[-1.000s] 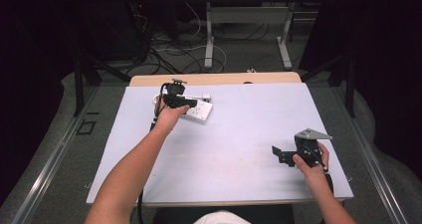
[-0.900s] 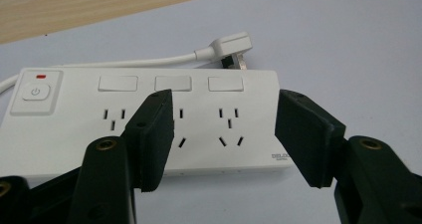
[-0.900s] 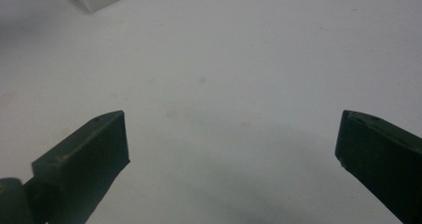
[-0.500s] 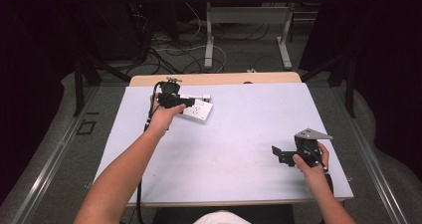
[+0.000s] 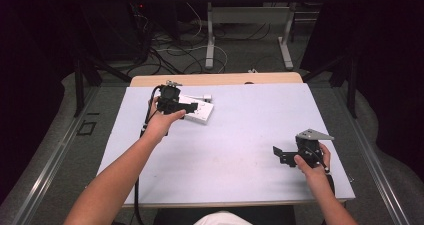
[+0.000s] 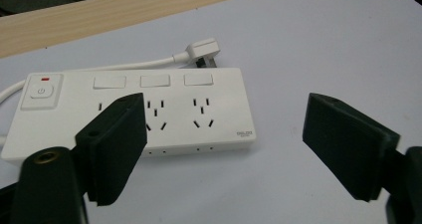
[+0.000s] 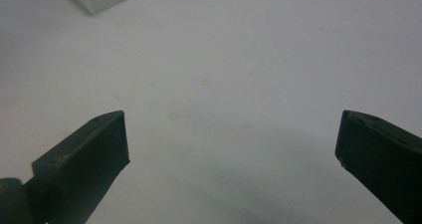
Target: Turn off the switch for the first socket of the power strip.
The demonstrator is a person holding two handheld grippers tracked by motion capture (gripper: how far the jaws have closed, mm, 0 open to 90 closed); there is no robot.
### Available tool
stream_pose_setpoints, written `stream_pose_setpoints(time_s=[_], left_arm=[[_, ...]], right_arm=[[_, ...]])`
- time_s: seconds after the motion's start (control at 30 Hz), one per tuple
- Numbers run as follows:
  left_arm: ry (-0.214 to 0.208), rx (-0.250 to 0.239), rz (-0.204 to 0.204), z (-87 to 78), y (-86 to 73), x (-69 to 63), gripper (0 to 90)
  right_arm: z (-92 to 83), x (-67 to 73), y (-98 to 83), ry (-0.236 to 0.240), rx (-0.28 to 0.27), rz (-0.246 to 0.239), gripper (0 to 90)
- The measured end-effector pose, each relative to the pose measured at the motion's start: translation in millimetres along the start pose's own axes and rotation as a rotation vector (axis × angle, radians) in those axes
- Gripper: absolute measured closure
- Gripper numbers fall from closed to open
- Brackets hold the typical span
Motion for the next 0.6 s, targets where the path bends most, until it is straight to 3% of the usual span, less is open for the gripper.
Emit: stream_pose_setpoints(time_s=[0.17, 0.4, 0.6], left_arm=[[-0.02, -0.002, 0.005, -5.1, -4.0, -4.9, 14.6], [-0.046, 0.005, 0.019, -11.5, -10.5, -11.0, 1.8], [-0.077, -0.03, 0.022, -21.5, -11.1, -17.5, 0.3]], right_arm=[[0.1, -0.2, 0.0, 0.0, 0.0, 0.001, 0.0], [-2.0, -1.7, -0.5, 0.004, 0.001, 0.003, 0.0], [-2.4, -4.0, -1.4, -0.003, -0.007, 0.014, 0.0]])
Point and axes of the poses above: each handheld gripper's, and its own axes: z roughly forward along the jaws, y roughly out of its top, x roughly to its left, the point moved 7 cm from there along z, roughly forward along the jaws, and after that the axes turned 2 degrees about z, right-handed, at the moved point
